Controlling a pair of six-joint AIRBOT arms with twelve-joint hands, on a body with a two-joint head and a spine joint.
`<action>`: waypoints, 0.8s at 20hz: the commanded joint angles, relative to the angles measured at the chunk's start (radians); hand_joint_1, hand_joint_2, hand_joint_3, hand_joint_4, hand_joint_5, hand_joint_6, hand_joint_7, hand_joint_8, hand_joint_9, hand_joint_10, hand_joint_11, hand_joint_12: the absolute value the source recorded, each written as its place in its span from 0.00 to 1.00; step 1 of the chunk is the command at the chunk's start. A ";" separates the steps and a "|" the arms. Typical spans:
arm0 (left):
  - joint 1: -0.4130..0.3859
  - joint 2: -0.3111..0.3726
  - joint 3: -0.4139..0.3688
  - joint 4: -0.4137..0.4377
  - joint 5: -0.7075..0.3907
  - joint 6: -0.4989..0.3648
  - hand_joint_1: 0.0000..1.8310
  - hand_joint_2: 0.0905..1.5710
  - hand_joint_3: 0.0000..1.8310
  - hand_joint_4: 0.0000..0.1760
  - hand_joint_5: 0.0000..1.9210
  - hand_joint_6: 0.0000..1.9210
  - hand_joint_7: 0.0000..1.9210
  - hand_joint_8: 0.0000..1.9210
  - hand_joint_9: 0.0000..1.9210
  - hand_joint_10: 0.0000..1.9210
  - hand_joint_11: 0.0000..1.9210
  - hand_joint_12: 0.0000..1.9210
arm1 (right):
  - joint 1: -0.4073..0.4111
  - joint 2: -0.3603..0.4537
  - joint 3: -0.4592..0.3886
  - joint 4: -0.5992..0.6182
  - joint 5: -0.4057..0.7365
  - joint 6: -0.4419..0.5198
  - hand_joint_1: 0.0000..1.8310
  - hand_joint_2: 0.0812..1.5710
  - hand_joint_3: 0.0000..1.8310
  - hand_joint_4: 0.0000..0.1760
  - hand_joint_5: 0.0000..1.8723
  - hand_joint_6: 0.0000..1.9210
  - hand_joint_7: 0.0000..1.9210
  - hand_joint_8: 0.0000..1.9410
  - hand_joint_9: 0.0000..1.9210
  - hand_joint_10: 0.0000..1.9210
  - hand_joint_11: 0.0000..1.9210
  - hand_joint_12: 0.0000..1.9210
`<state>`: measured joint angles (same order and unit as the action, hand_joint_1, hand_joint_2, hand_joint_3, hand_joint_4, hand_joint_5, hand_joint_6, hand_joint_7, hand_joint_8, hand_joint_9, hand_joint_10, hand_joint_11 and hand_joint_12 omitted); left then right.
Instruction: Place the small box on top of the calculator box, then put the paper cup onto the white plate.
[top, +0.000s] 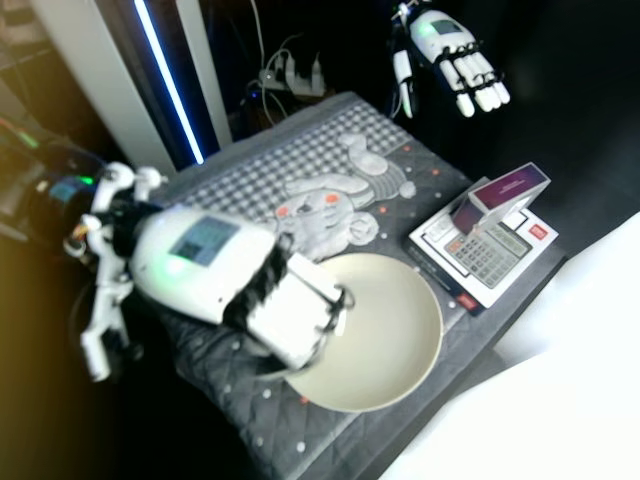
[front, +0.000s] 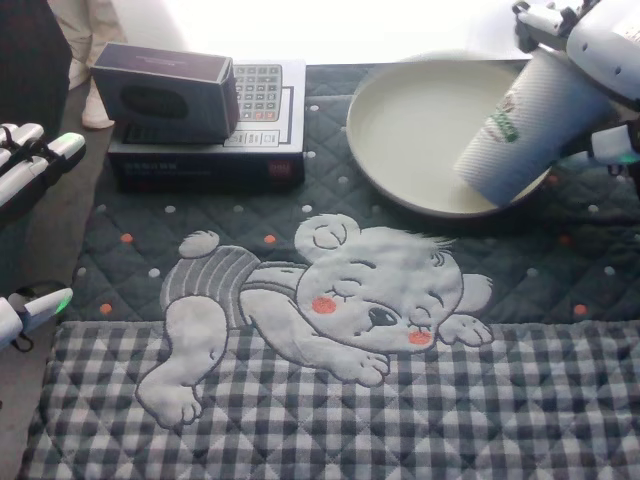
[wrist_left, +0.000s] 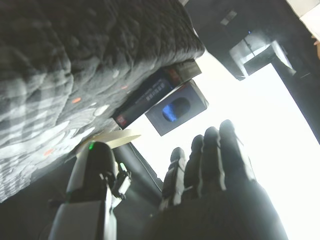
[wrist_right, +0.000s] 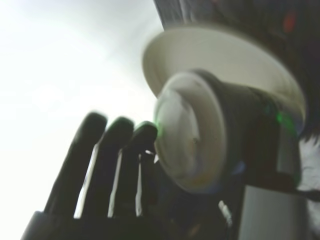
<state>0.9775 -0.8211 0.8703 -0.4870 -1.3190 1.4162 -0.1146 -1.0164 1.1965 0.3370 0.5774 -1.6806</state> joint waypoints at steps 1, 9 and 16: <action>-0.008 0.001 0.006 0.011 -0.117 -0.004 0.41 0.76 0.00 0.59 0.00 0.00 0.00 0.00 0.00 0.00 0.00 0.00 | 0.016 0.014 0.006 -0.023 0.080 -0.015 0.72 0.52 0.55 0.00 0.29 1.00 0.36 0.94 0.42 0.98 0.51 1.00; -0.008 0.001 0.007 0.011 -0.120 -0.008 0.41 0.79 0.01 0.49 0.00 0.00 0.00 0.00 0.00 0.00 0.00 0.00 | 0.022 -0.009 0.009 -0.065 0.013 -0.038 0.74 0.45 0.65 0.00 0.40 1.00 0.41 0.99 0.59 1.00 0.61 1.00; -0.008 -0.002 0.010 0.009 -0.116 -0.010 0.41 0.77 0.00 0.56 0.00 0.00 0.00 0.00 0.00 0.00 0.00 0.00 | 0.022 -0.063 0.001 -0.059 -0.041 -0.211 0.83 0.42 0.65 0.00 0.40 1.00 0.38 0.98 0.42 1.00 0.53 1.00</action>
<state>0.9775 -0.8295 0.8742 -0.4900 -1.3167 1.4094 -0.0895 -1.0885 1.1965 0.2951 0.5438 -1.8774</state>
